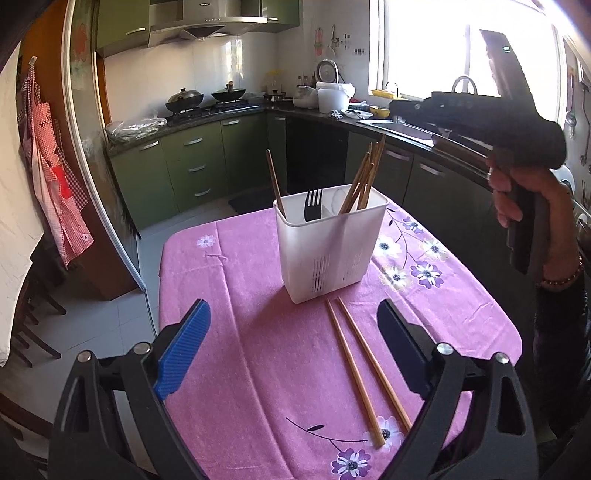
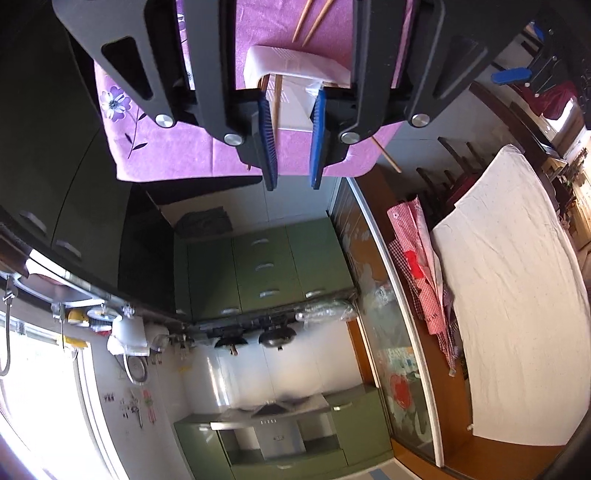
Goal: Organize utensils
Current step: 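Lower the chopstick into the holder and open the right tool, then grasp one of the last two chopsticks with the left tool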
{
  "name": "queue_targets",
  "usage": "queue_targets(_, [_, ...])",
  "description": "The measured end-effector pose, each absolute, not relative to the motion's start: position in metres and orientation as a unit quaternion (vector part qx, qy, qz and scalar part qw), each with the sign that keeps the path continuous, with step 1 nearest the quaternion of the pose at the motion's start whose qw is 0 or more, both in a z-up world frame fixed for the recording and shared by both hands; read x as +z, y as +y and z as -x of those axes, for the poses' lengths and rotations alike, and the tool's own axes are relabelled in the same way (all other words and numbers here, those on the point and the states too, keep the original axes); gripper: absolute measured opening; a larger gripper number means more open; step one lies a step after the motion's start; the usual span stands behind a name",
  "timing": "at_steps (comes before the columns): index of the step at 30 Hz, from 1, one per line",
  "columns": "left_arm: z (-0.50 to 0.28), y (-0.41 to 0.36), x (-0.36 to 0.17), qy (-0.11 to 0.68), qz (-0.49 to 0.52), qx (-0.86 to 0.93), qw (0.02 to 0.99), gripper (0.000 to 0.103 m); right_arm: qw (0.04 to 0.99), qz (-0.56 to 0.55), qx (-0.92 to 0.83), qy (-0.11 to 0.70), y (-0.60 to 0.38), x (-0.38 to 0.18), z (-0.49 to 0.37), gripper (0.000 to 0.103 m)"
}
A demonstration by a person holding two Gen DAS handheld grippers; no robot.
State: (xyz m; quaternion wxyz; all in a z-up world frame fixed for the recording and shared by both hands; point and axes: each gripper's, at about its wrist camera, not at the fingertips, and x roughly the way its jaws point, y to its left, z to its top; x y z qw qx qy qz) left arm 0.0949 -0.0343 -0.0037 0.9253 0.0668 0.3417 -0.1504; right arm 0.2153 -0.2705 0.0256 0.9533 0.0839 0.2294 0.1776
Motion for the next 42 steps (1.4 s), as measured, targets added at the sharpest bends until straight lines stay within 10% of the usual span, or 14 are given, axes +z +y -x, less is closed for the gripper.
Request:
queue_targets(16, [-0.128,-0.072,-0.077,0.424,-0.034,-0.173,0.888,0.087,0.959,-0.089,0.103,0.248,-0.328,-0.114,-0.097,0.026])
queue_targets(26, [-0.180,-0.107,-0.158,0.547,-0.052,-0.136,0.824,0.050,0.953,-0.103,0.099,0.266,-0.344,-0.128,-0.094,0.028])
queue_targets(42, [-0.197,-0.136,-0.175,0.564,-0.081,-0.123,0.813,0.028,0.946,-0.115,0.097,0.288,-0.345,-0.133,-0.101,0.028])
